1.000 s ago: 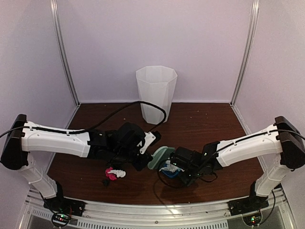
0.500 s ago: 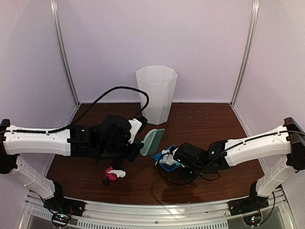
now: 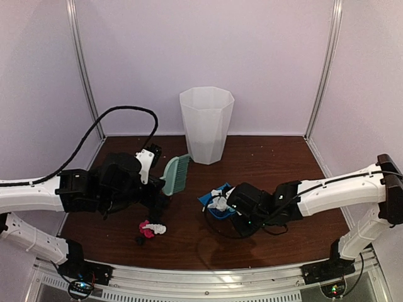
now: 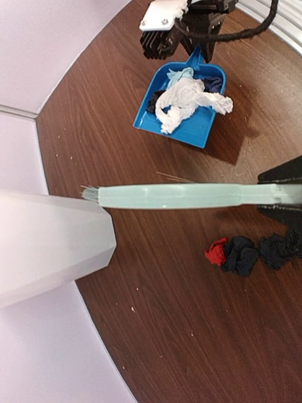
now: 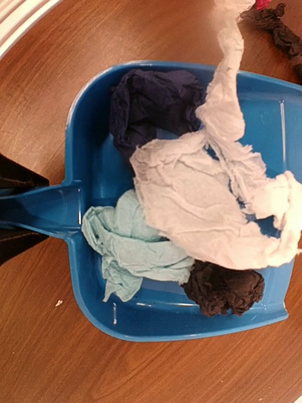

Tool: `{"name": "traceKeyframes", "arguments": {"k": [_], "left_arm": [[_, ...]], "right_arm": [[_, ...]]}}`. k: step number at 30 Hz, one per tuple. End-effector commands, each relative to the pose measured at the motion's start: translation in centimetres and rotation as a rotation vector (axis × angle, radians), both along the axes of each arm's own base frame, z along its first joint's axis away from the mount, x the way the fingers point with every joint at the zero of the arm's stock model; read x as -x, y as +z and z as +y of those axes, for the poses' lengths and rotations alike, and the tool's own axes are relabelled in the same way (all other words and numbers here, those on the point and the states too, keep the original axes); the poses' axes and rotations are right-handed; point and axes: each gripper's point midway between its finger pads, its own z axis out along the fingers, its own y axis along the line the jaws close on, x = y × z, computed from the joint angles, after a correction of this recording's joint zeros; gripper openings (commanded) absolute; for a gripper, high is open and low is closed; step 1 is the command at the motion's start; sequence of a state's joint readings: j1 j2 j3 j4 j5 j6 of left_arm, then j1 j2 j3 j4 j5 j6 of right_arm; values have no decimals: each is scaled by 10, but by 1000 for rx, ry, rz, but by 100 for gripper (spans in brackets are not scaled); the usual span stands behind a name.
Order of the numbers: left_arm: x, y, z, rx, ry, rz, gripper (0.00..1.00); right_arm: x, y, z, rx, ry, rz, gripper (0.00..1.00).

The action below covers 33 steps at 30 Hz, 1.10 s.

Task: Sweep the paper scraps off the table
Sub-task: Dump the paper scraps into the trash bin.

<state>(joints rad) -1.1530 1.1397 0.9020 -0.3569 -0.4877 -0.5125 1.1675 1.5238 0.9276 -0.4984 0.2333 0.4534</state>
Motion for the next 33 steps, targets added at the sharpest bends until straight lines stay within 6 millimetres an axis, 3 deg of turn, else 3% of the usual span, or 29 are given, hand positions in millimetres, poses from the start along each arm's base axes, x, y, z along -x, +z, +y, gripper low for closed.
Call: {"name": "traceKeyframes", "arguments": {"k": [1,11,19,25,33], "left_arm": [[-4,9,29,31,124,-29,0],[7,1,67,44,182,-12,0],[14,13,78,92,170,-18,0],[18,12,81,112,165,-5,0],[14,0,98,74,294,44,0]], "right_arm": [[-10,29,14,-58,-18,-61,0],[-19,55,29,-70,-17,-87,0],[-27,74,47,-79,-24,-88,0],[-34,94,65,-97,-11,-99,0],[-51,131,84,-99,-27,-141,0]]}}
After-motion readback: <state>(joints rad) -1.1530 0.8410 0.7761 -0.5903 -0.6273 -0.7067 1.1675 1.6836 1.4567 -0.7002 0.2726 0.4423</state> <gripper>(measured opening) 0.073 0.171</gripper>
